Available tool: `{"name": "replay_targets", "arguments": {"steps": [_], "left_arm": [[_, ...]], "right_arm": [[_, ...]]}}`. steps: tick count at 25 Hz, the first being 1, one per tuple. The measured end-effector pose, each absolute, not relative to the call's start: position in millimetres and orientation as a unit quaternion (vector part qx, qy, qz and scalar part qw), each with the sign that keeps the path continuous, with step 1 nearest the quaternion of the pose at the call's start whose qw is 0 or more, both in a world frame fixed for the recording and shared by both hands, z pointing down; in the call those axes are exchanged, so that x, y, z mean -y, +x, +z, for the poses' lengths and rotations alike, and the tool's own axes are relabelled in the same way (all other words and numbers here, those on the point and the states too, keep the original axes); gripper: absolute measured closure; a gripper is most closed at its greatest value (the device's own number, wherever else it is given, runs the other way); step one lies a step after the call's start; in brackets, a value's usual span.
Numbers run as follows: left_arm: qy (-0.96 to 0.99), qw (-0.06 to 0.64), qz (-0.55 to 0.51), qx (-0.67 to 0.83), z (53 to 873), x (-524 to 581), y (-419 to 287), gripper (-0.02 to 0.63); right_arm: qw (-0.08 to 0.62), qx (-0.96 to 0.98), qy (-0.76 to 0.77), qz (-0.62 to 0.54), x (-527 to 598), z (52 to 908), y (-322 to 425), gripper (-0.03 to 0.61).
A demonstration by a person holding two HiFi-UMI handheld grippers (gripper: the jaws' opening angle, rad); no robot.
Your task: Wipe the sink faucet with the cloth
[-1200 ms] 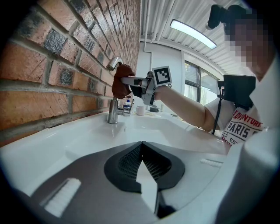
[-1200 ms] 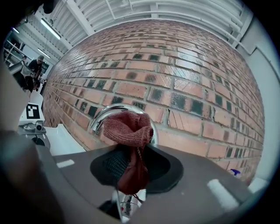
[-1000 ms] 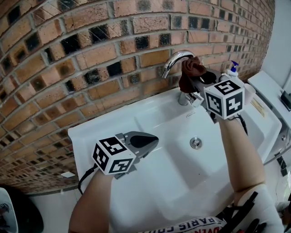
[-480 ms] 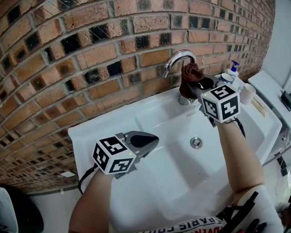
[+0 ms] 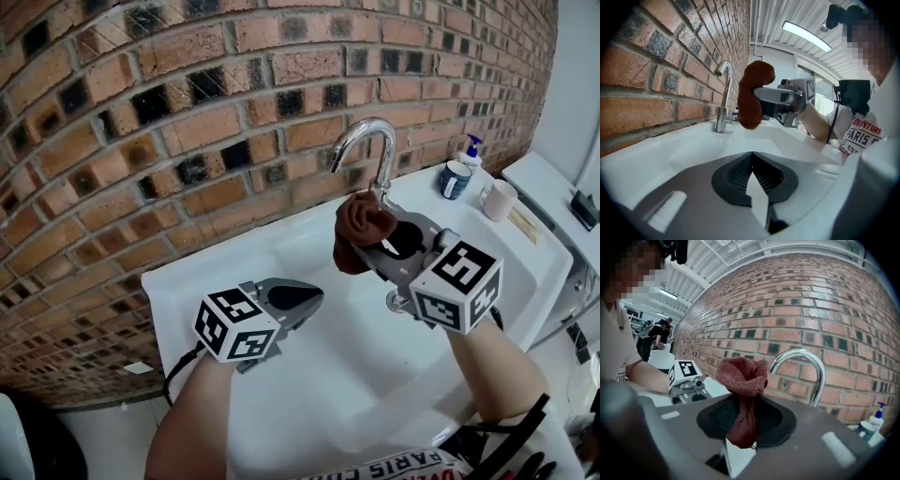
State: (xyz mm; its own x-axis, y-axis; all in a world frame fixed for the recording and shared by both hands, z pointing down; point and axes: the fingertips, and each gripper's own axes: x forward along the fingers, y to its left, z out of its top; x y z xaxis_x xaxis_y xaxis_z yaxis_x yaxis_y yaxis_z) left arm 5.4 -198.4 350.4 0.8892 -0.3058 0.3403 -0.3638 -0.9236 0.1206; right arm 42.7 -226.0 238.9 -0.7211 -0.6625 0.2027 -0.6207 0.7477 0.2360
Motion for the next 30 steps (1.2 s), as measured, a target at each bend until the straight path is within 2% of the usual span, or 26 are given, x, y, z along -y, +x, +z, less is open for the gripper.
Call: {"name": "replay_targets", "arguments": {"steps": [9, 30], "left_arm": [[0.968, 0.089, 0.16, 0.173, 350, 198, 6, 0.607], [0.968, 0.089, 0.159, 0.172, 350, 199, 6, 0.607]], "right_arm": [[0.18, 0.947, 0.259, 0.061, 213, 348, 32, 0.486], [0.204, 0.952, 0.224, 0.052, 212, 364, 32, 0.488]]}}
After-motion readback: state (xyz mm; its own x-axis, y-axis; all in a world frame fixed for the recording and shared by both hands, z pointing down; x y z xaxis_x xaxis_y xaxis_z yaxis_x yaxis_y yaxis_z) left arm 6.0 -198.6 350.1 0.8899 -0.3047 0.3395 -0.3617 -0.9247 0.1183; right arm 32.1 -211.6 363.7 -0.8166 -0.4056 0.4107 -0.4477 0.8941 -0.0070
